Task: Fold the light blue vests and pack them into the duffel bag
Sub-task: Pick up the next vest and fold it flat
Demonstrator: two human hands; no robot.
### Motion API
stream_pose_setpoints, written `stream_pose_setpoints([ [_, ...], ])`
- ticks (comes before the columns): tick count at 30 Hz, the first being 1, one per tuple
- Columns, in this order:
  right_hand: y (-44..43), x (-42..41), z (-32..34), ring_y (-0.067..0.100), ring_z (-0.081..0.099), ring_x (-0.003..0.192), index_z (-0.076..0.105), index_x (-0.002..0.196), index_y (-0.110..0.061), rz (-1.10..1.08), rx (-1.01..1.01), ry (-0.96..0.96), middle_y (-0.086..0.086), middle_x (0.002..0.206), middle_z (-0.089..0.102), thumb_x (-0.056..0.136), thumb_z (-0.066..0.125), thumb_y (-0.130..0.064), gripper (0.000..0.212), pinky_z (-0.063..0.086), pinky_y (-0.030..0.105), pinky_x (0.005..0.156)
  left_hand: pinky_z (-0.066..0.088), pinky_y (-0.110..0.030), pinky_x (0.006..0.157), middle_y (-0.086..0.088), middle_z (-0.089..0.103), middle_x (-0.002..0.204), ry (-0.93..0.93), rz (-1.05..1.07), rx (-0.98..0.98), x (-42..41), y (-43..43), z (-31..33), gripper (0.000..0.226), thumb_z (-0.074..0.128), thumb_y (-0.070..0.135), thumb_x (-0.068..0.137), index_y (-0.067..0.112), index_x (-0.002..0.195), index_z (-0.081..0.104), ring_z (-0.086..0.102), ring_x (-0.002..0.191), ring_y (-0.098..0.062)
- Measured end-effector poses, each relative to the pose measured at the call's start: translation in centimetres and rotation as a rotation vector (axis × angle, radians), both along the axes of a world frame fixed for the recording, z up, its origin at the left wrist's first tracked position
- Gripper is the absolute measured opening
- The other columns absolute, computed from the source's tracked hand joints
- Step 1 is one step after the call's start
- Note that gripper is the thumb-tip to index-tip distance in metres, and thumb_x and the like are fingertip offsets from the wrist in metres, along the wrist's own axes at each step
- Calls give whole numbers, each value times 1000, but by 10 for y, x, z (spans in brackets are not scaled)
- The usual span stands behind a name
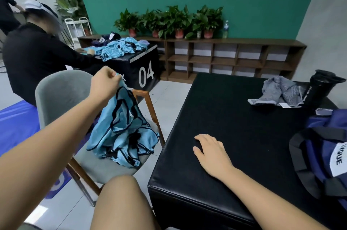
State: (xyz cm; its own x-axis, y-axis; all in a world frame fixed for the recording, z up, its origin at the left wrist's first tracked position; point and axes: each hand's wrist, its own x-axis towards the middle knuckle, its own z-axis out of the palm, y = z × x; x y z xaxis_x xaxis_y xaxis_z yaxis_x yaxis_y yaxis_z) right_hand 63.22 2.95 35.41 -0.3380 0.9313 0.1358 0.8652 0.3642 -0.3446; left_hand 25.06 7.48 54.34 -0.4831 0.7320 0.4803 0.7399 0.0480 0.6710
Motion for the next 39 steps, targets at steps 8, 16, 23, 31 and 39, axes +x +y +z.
stream_pose_setpoints([
  [8, -15, -13, 70, 13, 48, 132, 47, 149, -31, 22, 35, 243, -12, 145, 52, 110, 45, -45, 41, 41, 38, 111, 48, -35, 75, 3, 59, 81, -60, -157, 215, 55, -17, 106, 16, 64, 26, 100, 17, 89, 58, 51, 74, -14],
  [16, -26, -6, 127, 5, 49, 135, 51, 145, -32, 85, 127, 414, -16, 143, 54, 108, 51, -47, 41, 48, 38, 111, 46, -29, 69, 7, 62, 88, -63, -267, 351, 121, -38, 178, 14, 64, 30, 97, 17, 98, 60, 53, 77, -11],
  [23, -32, 10, 143, 3, 60, 105, 64, 116, -34, 99, 307, 524, -19, 110, 58, 100, 68, -32, 17, 55, 35, 93, 52, -37, 70, 8, 62, 85, -93, -381, 377, 173, -47, 196, 13, 64, 32, 95, 23, 89, 57, 55, 74, -16],
  [31, -34, 15, 164, 1, 59, 124, 62, 135, -27, -13, 95, 812, -14, 132, 65, 103, 66, -42, 35, 46, 26, 109, 53, -40, 73, 2, 67, 91, -159, -468, 329, 198, -50, 190, 14, 67, 32, 95, 23, 88, 59, 55, 76, -15],
  [39, -22, 7, 164, 8, 57, 74, 56, 129, -36, -37, -70, 636, -7, 84, 58, 96, 74, -42, 39, 48, 29, 73, 60, -55, 89, 0, 66, 87, -165, -518, 279, 210, -57, 183, 16, 68, 35, 91, 24, 87, 59, 54, 75, -15],
])
